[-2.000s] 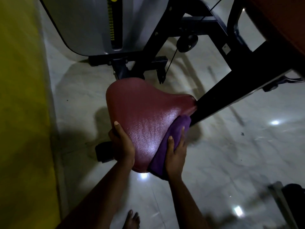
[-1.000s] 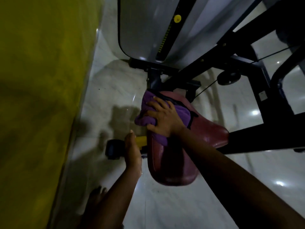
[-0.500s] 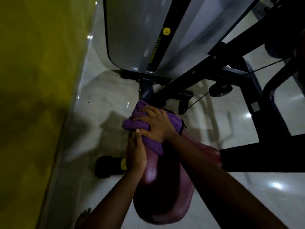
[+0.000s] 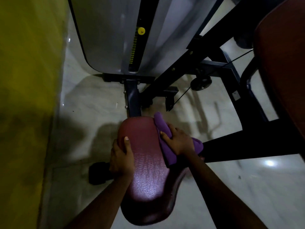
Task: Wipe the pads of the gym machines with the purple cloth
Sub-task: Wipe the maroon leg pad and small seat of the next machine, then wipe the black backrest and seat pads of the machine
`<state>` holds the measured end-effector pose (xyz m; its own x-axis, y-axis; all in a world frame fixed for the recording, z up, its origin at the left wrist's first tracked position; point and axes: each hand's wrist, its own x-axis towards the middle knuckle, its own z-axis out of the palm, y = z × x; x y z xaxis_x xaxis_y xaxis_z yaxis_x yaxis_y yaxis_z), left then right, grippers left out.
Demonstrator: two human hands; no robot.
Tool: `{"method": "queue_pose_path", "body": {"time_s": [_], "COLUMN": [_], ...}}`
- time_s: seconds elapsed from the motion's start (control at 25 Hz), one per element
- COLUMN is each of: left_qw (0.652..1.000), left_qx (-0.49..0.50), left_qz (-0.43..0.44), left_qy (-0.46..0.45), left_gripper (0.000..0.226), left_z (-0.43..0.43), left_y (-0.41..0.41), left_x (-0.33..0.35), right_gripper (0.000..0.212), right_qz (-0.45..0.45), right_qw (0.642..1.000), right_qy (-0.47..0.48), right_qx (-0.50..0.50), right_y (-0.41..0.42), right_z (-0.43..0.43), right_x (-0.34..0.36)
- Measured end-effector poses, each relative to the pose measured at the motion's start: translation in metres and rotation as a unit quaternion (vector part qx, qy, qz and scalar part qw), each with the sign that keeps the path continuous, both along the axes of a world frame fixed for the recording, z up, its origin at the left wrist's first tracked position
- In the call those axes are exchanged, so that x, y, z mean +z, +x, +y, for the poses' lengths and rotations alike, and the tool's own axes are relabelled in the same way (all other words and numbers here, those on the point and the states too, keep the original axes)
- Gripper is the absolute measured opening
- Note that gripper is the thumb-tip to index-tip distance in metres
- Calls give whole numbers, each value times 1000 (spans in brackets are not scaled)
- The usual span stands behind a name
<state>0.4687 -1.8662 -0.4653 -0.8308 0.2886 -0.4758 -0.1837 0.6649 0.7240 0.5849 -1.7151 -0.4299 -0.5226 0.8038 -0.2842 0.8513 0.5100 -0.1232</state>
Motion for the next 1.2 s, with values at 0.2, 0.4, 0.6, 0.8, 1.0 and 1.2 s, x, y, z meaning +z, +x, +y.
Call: {"method": "queue_pose_path", "body": {"time_s": [0.2,0.4,0.6,0.8,1.0,1.2], "left_qw": [999,985,971,947,904,827], "left_qx": [3,-42,-110,-142,-222,-341], "left_qz": [-32,-130,-139,-135,-131,-125], "left_qy": [7,101,161,253,342,430], "left_gripper": [60,59,47,42,46,42], "left_z": [1,-11,-40,-44,-24,12], "left_y": [-2,-14,-38,-36,-22,30], "left_x": [5,7,63,164,276,359], "right_gripper": [71,51,55,39,32,31], "right_qz": [-17,36,184,411,555,633], "right_qw": [981,977,969,876,766,692], "right_qy": [146,144,37,87,76,107], "right_qx": [-126,-153,-161,-235,-316,-332], "right_y": [15,-19,-25,-28,-3,47], "right_z": [-46,-113,-158,-169,-156,-133], "right_x": [2,7,48,163,285,346]}}
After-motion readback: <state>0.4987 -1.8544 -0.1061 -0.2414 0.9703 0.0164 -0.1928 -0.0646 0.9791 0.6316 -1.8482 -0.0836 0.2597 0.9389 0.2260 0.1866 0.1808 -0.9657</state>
